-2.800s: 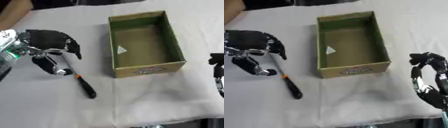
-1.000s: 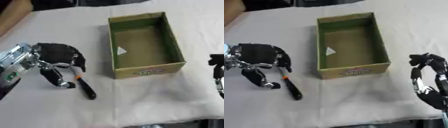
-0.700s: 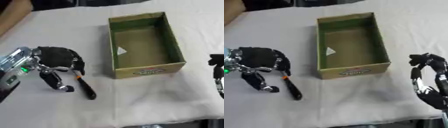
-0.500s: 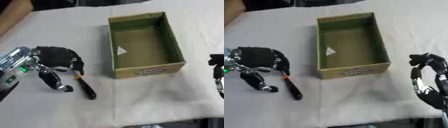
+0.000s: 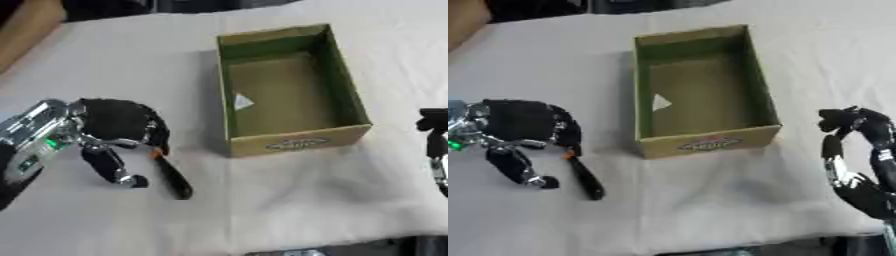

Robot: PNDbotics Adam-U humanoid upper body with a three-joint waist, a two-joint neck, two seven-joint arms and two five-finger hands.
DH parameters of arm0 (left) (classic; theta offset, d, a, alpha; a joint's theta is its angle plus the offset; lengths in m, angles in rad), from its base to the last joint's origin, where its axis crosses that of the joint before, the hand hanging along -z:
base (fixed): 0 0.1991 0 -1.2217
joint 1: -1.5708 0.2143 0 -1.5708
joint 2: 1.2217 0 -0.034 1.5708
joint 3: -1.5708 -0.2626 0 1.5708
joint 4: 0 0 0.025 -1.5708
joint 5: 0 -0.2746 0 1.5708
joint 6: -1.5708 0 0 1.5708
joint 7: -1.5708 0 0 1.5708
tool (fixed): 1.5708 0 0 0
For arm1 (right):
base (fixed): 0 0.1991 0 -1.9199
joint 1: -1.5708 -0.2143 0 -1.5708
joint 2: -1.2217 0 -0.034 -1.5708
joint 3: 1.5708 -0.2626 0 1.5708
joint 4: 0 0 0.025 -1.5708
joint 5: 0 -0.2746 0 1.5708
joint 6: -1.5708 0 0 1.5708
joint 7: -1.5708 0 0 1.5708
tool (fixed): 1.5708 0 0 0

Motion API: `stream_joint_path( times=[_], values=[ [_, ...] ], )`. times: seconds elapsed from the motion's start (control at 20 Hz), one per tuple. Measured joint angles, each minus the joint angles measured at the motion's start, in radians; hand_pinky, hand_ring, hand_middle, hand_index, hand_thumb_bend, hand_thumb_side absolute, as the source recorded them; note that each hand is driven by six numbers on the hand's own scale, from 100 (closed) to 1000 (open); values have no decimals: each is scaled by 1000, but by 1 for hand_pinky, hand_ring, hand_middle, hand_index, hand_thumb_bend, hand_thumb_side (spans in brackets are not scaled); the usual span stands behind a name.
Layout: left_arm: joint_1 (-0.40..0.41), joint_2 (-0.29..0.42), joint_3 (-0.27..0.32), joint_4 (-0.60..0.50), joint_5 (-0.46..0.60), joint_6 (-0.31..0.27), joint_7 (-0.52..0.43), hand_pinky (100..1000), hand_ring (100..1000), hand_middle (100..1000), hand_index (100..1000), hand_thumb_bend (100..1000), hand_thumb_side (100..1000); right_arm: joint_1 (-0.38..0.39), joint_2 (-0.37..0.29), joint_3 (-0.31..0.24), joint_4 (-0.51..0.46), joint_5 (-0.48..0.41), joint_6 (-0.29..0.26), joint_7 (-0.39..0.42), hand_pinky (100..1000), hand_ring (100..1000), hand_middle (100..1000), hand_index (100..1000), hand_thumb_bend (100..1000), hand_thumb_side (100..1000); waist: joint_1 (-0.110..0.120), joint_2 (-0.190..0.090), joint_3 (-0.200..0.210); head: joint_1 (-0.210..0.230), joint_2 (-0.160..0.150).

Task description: Pick up objects on the table and place them in the box.

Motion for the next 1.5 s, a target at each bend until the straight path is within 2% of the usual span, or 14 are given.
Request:
stream_joint_path(
  times=[1.0,1.5],
  values=[
    [5,-31,-12,40,-29,-11,11,756,761,618,744,445,483,0,0,0,0,-2,-3,0,421,561,571,781,100,752,-3,0,-2,0,-7],
    [4,-44,-11,48,-42,-19,19,718,686,616,742,422,466,0,0,0,0,-2,-5,-1,421,561,570,780,100,752,-3,0,-1,0,-8]
  ],
)
